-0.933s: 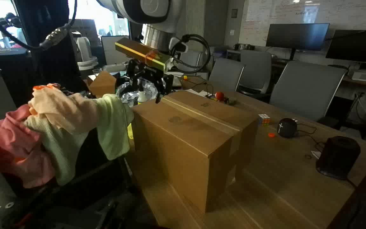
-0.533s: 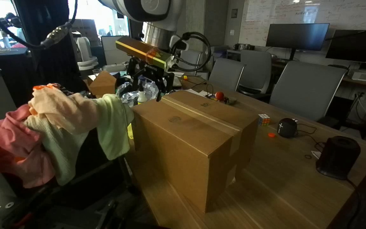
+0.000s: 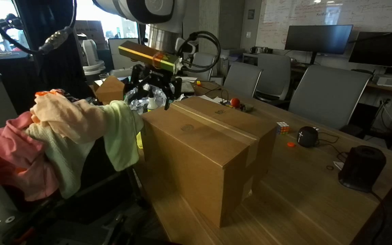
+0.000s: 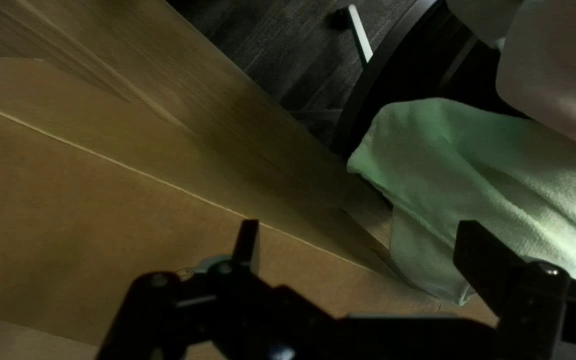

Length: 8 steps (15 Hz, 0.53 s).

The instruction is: Move the shirts from the chair and put them on top of the box.

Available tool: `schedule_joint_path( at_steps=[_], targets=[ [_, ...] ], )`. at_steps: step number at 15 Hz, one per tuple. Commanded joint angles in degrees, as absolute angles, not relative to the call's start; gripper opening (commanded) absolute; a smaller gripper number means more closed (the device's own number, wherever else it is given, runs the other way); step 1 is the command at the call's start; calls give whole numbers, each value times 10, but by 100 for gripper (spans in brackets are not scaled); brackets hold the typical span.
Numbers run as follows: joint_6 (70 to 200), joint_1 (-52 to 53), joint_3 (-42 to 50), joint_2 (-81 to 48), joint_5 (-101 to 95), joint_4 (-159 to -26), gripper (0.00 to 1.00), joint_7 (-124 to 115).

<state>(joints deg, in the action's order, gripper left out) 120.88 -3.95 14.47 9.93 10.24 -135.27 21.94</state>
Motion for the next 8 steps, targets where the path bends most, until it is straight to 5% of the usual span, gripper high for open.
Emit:
schedule_joint_path(
  at_steps=[1, 8],
  targets=[
    [1207, -42, 107, 132, 38, -1377, 100, 229],
    [1134, -25, 91, 161, 8, -1388, 100, 332]
  ],
)
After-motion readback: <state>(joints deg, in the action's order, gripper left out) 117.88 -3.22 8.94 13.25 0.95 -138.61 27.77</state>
